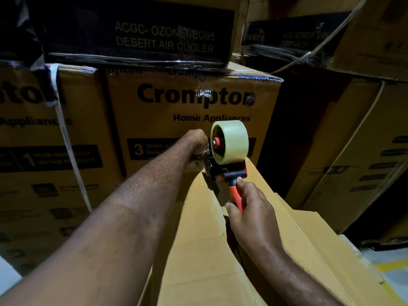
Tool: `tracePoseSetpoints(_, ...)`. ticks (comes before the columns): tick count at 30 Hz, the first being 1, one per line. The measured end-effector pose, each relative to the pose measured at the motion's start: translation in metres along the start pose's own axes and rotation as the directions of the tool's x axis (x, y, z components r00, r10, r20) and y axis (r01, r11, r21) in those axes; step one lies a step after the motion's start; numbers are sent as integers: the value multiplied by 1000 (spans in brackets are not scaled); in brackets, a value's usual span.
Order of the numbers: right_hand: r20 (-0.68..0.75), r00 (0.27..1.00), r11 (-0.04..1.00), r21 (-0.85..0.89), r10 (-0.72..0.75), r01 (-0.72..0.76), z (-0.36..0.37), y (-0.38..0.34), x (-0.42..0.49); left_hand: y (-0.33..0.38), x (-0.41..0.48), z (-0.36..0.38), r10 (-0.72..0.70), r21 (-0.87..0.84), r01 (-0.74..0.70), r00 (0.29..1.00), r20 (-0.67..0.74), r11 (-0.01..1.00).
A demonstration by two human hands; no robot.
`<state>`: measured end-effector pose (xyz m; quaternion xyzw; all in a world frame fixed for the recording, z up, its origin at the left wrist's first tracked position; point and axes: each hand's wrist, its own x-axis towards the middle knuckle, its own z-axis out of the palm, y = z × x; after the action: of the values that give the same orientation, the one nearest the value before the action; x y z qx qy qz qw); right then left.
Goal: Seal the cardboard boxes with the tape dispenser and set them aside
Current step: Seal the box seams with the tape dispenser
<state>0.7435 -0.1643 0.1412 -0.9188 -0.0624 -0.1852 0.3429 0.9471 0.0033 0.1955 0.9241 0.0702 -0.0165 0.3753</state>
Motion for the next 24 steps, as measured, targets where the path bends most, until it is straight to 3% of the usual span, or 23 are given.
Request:
tracePoseSetpoints(6, 17, 1000, 998, 60, 16, -17, 5, -1, 3, -7, 15, 8, 4, -96, 6, 995, 103, 995)
tracePoseSetpoints(10, 23, 997, 992, 104, 68, -70, 9, -5, 9, -12, 20, 13, 0, 26, -3, 992, 123, 1000)
tracePoseSetpoints(19, -37, 996, 987, 137, 85, -79, 7, -5, 10, -32, 27, 5, 19, -62, -9, 985, 173, 998)
tracePoseSetpoints(24, 0, 997, 994, 79, 79, -79, 14, -7, 6, -40, 36, 14, 33, 32, -41, 979, 200, 999)
